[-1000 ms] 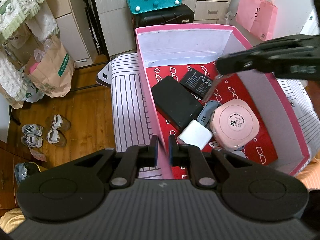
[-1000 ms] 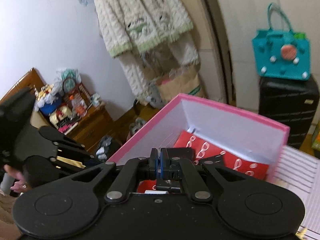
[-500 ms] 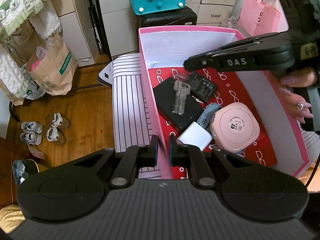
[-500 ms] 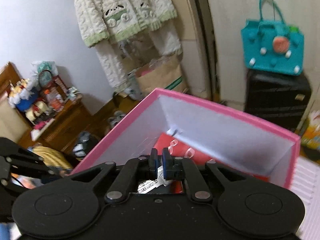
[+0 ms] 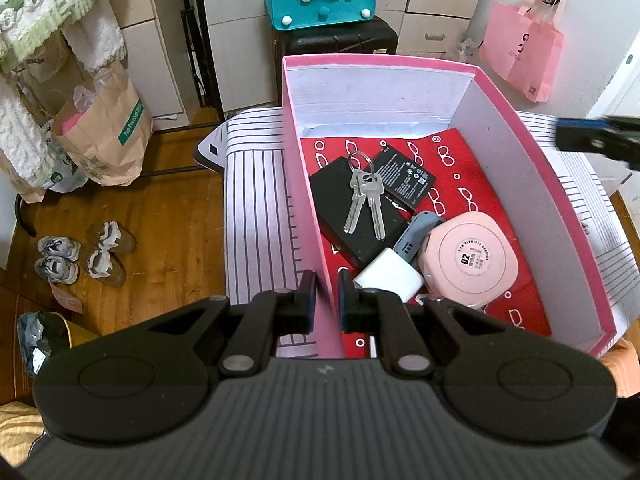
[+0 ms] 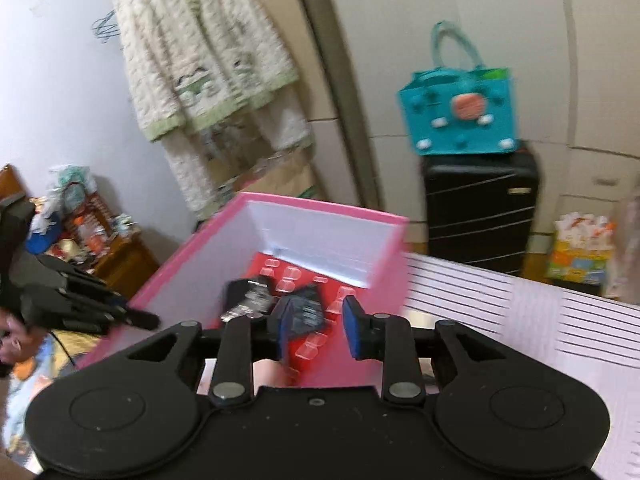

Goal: Organize rigid objects
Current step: 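Move the right gripper back and grasp the purple star piece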

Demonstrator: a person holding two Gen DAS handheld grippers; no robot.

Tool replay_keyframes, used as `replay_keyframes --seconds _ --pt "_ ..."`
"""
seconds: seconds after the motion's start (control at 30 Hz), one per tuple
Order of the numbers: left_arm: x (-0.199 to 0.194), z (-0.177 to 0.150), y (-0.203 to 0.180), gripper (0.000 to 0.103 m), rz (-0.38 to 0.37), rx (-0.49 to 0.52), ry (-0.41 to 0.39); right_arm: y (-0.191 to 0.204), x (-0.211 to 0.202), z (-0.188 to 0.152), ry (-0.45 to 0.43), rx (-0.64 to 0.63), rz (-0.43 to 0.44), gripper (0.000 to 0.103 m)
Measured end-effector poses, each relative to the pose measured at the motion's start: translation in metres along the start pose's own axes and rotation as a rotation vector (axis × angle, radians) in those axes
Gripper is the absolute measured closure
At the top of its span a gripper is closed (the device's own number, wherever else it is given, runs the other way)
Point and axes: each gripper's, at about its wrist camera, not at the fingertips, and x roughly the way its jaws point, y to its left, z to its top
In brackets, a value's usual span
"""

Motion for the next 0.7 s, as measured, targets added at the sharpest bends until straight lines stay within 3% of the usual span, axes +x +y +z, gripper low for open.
replay_keyframes --seconds 0.27,0.5,0.7 --pt "0.001 -0.001 0.000 0.093 0.004 -0.021 -0.008 -0.052 -0.045 -0.050 -0.024 0.072 -0.178 0.060" --pt "0.000 -0.001 -0.001 0.093 0.012 -0.034 -0.012 -0.082 -0.036 -0.097 0.044 0.098 -0.262 0.053" --pt "0.001 0.000 -0.002 0.093 0.018 -0.041 -0.006 -0.091 -0.028 -0.124 0.071 0.094 -0.275 0.048"
